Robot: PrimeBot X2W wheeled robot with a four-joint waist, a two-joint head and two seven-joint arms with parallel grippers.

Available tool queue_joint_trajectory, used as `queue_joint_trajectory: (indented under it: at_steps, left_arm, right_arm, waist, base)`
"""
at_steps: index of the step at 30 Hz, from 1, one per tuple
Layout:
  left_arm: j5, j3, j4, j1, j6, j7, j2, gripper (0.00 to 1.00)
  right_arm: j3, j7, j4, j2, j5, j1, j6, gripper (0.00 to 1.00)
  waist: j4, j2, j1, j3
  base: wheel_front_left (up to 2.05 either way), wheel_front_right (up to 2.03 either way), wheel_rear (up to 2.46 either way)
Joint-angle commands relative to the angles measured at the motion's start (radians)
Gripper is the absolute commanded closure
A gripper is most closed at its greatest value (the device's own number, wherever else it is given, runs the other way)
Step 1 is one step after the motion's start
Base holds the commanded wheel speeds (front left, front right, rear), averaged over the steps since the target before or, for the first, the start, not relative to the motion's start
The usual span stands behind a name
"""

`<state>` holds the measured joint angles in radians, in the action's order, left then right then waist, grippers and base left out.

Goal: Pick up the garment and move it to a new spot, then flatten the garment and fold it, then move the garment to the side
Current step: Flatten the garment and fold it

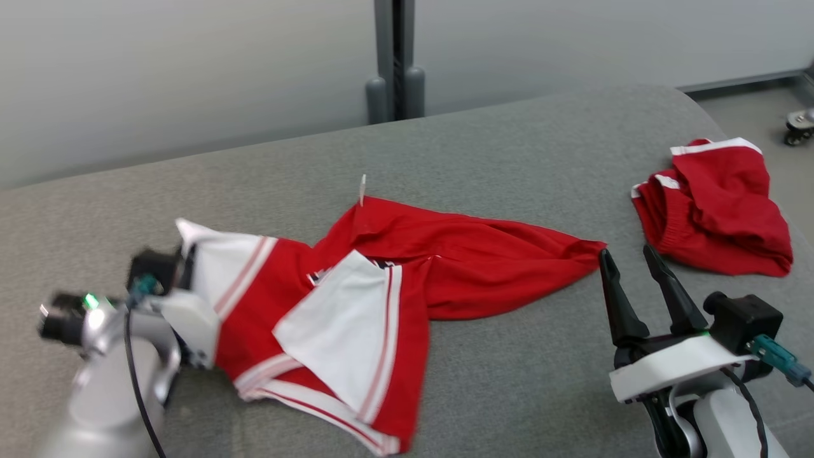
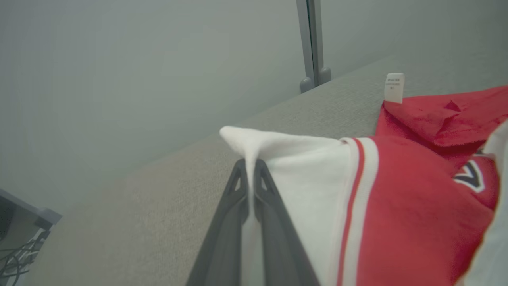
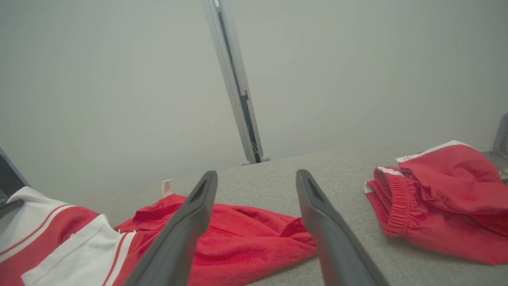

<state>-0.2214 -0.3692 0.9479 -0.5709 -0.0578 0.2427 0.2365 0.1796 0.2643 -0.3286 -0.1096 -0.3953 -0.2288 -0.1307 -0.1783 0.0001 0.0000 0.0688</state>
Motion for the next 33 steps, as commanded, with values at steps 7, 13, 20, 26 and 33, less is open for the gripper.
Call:
queue_joint_trajectory:
  at_steps: [7, 13, 20, 26, 33]
  left_arm:
    - [0.104, -0.066, 0.076, -0.248, 0.039, -0.089, 0.141, 1.0]
    - [0.138, -0.082, 0.153, -0.391, 0.038, -0.138, 0.214, 1.0]
    - [0.125, -0.082, 0.234, -0.445, 0.009, -0.132, 0.198, 0.0]
    - [0.08, -0.05, 0.283, -0.446, -0.025, -0.117, 0.172, 0.0]
    - [0.049, -0.035, 0.269, -0.437, -0.044, -0.016, 0.137, 0.0]
  right_arm:
    - [0.031, 0.0, 0.003, 0.025, -0.021, -0.046, 0.0, 0.0]
    - [0.038, 0.0, 0.007, 0.042, -0.035, -0.073, 0.0, 0.0]
    - [0.035, 0.0, 0.008, 0.052, -0.047, -0.096, 0.0, 0.0]
    - [0.029, 0.0, 0.01, 0.055, -0.045, -0.107, 0.0, 0.0]
    - [0.009, 0.0, 0.001, 0.04, -0.019, -0.093, 0.0, 0.0]
  waist:
    - [-0.117, -0.0001, 0.0, 0.059]
    - [-0.198, -0.0001, 0.0, 0.1]
    - [-0.256, -0.0001, 0.0, 0.138]
    - [-0.27, -0.0001, 0.0, 0.148]
    - [-0.236, -0.0001, 0.0, 0.126]
  base:
    - [0.0, 0.0, 0.0]
    - [0.0, 0.0, 0.0]
    - [0.0, 0.0, 0.0]
    - [0.0, 0.0, 0.0]
    - [0.0, 0.0, 0.0]
